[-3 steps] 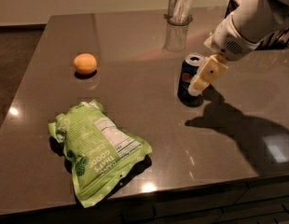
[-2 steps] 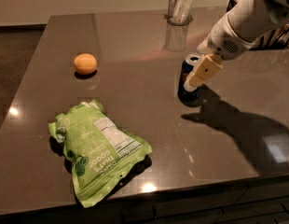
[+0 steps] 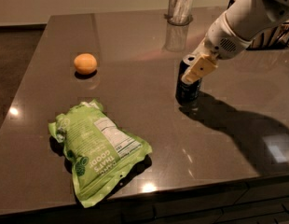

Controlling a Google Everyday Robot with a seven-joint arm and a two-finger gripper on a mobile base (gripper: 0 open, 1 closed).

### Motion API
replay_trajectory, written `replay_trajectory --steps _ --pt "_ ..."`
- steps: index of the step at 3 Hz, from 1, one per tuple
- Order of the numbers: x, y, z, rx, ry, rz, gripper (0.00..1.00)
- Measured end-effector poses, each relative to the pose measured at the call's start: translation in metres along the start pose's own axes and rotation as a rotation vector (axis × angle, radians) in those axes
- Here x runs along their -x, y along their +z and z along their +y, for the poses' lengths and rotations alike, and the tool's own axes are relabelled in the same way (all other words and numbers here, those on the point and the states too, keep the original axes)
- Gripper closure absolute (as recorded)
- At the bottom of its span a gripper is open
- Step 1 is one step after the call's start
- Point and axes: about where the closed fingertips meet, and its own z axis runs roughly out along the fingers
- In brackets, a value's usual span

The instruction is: Move pepsi can near green rice chip bag

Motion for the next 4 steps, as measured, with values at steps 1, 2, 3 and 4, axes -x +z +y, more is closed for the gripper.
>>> replay_trajectory --steps 1,2,3,4 --pt "0.019 -0.001 0.024 0.046 -0.048 -0.023 0.88" --pt "0.043 0.005 0.058 0.108 -0.120 -0.048 1.00" --pt "0.063 0.015 0.089 0.150 -0.197 -0.054 1.00" --pt "0.076 0.024 0.111 0.180 -0.254 -0.067 1.00"
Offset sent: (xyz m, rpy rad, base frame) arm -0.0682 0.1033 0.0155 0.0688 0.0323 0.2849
